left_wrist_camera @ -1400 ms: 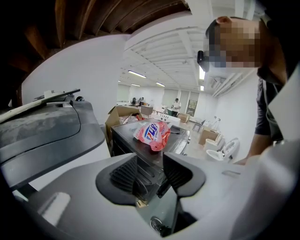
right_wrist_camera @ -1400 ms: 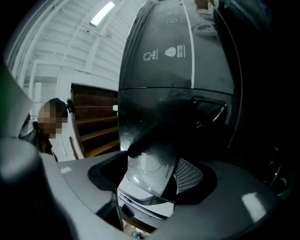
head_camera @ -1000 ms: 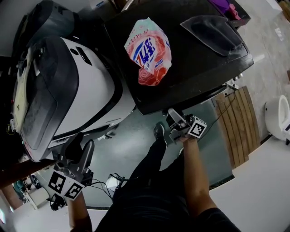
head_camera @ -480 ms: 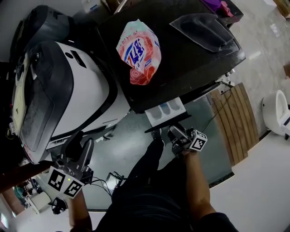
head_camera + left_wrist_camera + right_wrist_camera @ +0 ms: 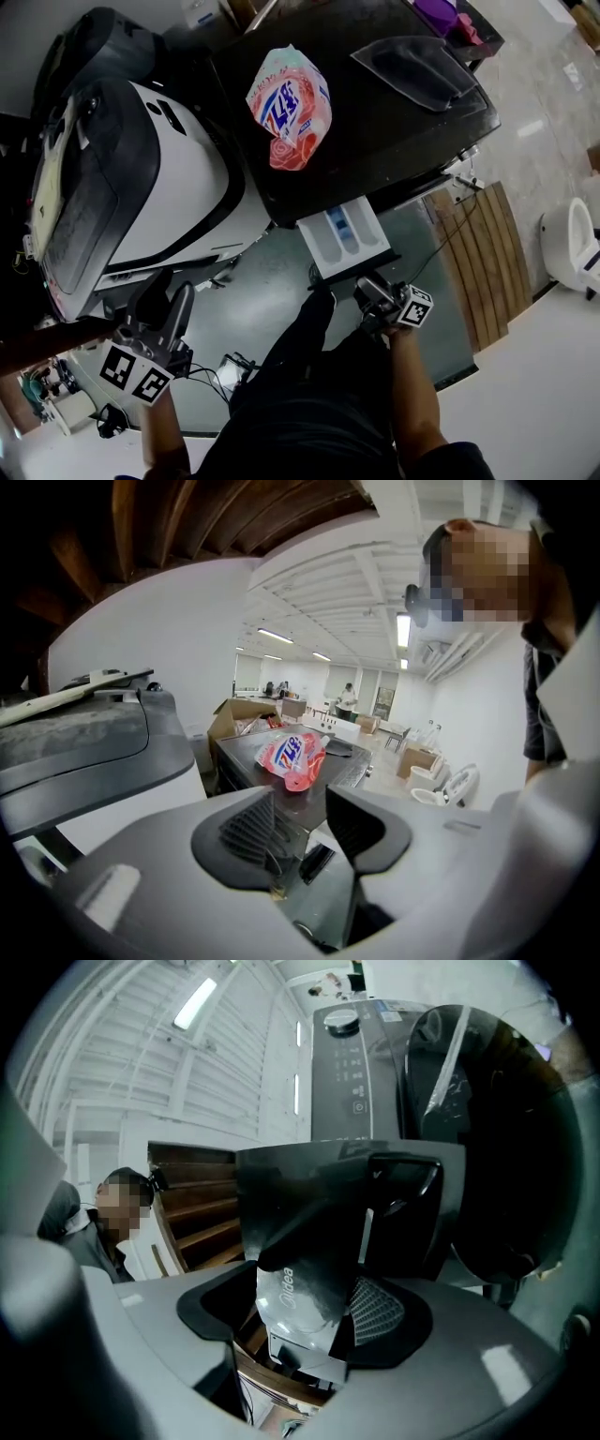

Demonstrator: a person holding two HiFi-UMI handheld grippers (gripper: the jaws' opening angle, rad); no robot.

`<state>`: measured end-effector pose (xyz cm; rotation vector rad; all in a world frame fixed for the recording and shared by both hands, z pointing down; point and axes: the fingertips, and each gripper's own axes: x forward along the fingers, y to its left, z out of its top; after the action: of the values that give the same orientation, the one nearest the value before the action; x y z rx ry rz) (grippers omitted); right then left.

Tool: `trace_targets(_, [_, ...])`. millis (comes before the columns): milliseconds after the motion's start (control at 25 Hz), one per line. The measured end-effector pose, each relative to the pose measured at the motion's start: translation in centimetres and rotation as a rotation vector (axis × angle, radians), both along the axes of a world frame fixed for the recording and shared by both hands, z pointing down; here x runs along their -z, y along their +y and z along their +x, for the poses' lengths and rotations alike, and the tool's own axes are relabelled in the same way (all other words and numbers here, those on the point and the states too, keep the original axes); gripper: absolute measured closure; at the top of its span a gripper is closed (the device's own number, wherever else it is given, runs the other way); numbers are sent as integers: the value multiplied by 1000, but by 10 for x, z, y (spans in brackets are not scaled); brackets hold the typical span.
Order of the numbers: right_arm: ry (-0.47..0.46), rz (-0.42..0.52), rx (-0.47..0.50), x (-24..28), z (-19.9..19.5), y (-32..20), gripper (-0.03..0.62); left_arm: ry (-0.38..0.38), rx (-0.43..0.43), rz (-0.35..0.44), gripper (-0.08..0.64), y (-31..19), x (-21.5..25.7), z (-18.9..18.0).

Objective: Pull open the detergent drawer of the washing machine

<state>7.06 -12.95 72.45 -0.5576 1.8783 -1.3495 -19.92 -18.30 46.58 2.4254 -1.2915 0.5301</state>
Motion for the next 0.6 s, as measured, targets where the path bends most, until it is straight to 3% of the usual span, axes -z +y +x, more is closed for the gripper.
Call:
trace_targets(240, [74,-53,75,-7,-2,-1,298,26,3,42,380,14,14,16])
trace_targets(400, [216,-146,113,-19,3,14,290,43,13,77,380,25,33,24])
trace_targets(600, [301,-130,122,4,20,23,290,68,26,121,380,38,51,29])
